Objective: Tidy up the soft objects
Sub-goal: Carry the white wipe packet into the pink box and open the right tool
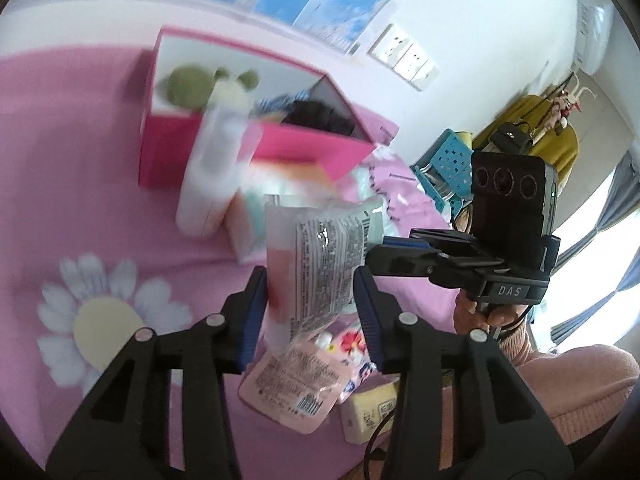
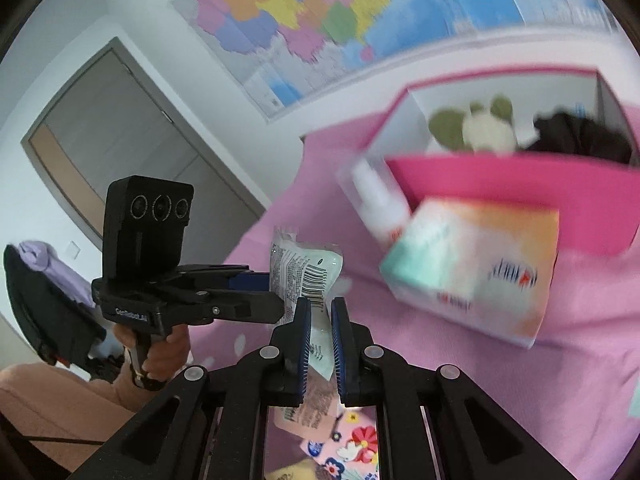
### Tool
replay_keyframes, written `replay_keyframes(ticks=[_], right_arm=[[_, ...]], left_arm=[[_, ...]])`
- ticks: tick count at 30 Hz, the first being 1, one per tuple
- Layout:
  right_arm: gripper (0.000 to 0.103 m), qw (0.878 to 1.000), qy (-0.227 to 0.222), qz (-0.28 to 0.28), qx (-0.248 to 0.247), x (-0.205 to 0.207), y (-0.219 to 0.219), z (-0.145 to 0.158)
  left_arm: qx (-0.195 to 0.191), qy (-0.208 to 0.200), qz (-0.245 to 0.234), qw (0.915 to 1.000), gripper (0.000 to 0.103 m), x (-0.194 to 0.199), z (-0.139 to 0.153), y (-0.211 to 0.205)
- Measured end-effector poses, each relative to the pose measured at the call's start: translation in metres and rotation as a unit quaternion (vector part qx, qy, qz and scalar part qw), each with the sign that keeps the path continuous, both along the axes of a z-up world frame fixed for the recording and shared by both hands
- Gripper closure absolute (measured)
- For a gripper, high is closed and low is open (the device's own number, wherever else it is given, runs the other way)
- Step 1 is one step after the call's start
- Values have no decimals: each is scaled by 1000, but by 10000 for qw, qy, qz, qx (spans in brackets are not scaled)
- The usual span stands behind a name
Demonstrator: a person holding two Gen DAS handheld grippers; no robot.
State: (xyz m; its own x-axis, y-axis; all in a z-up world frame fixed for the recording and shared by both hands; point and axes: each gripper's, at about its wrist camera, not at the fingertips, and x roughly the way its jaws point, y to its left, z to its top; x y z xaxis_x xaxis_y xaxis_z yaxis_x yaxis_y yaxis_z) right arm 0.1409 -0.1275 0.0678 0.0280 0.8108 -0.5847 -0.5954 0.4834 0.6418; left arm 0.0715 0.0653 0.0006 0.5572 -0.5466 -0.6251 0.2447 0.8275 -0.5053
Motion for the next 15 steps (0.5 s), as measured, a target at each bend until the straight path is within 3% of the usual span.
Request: replay_keyframes(ticks=[10, 15], right_arm=[[93, 9970, -646, -308, 281, 32, 8, 53], [93, 9954, -799, -444, 278, 66, 10, 64]], left_arm=[[493, -593, 38, 9970, 57, 41, 67, 0], [664, -521, 199, 9962, 57, 79, 79, 8]])
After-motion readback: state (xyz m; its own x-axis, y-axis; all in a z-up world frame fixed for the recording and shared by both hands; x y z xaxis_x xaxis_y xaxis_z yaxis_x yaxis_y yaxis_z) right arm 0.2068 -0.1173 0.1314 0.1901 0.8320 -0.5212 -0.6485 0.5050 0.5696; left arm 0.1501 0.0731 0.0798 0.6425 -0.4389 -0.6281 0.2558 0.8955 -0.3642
